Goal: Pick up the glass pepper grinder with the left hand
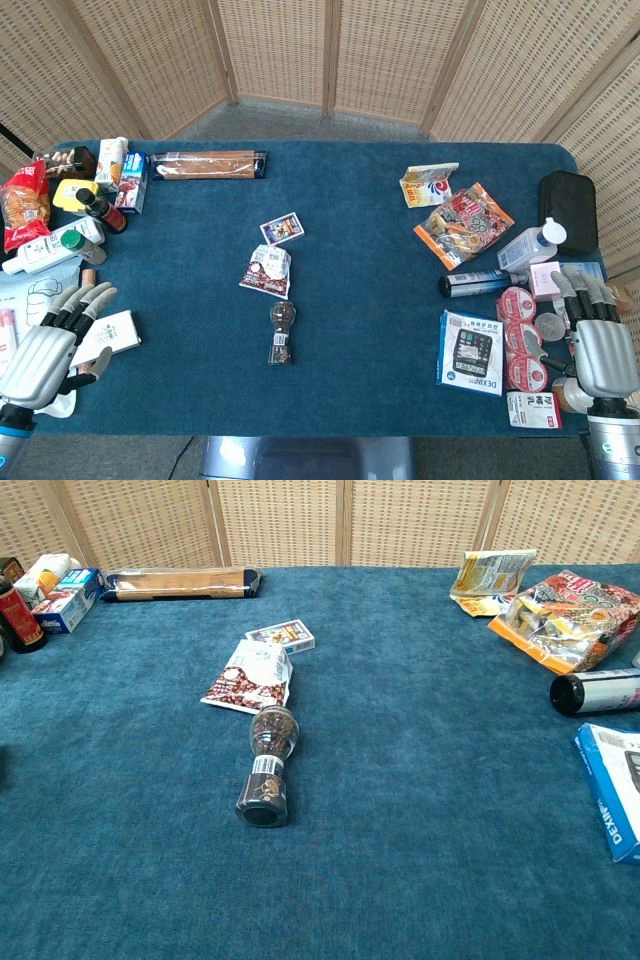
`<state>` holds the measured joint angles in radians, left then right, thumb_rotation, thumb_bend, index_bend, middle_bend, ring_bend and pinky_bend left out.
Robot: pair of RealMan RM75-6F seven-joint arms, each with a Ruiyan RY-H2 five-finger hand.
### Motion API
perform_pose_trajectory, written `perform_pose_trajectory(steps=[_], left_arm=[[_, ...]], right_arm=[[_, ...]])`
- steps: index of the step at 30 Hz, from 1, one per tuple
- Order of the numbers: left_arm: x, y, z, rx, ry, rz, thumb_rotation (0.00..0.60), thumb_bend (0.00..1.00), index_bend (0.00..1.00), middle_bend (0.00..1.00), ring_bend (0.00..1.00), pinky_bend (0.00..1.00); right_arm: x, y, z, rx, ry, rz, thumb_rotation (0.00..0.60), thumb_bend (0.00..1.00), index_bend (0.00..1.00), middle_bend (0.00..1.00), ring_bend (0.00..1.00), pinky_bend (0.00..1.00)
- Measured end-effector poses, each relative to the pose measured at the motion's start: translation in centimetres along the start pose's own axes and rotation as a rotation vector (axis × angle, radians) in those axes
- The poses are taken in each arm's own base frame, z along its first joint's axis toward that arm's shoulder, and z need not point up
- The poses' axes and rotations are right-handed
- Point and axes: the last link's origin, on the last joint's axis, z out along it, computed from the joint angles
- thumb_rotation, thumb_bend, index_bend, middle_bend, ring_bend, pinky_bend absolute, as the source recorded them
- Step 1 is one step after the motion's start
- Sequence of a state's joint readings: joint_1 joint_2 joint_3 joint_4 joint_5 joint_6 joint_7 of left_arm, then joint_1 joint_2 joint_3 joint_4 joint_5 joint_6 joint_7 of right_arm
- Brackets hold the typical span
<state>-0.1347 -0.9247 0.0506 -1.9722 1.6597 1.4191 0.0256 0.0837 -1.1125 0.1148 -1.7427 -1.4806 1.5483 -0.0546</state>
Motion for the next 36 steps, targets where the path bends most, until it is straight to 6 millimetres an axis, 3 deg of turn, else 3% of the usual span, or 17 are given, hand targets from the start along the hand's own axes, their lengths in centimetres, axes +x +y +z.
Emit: perform_pose_trajectory(steps=[17, 26, 32, 36], left_arm=[[0.1, 0.6, 1.7, -0.092, -0.052, 0.079, 0.6, 0.51, 0.0, 0.0, 0.0, 0.0], [-0.7, 0.9, 3.7, -0.196, -0.131, 0.154, 0.6, 0.51, 0.0, 0.0, 0.0, 0.0], [-1.7, 0.9, 5.5, -0.253, -0.139, 0.316, 0.6, 0.5, 0.0, 0.0, 0.0, 0.0], [-2.9, 1.6, 7.2, -0.307, -0.177, 0.391, 0.6, 0.43, 0.0, 0.0, 0.0, 0.0]], right_arm=[[-0.4, -0.2, 0.1, 0.002, -0.001, 0.017, 0.493, 0.32, 0.0, 0.0, 0.0, 0.0], [-0.2, -0.6, 0.6, 0.005, -0.002, 0.004, 0.497, 0.32, 0.0, 0.0, 0.0, 0.0], [0.4, -0.5, 0.6, -0.004, 0.012, -0.007, 0.503, 0.32, 0.0, 0.0, 0.0, 0.0], [0.9, -0.3, 0.2, -0.021, 0.029, -0.012, 0.506, 0.32, 0.0, 0.0, 0.0, 0.0]])
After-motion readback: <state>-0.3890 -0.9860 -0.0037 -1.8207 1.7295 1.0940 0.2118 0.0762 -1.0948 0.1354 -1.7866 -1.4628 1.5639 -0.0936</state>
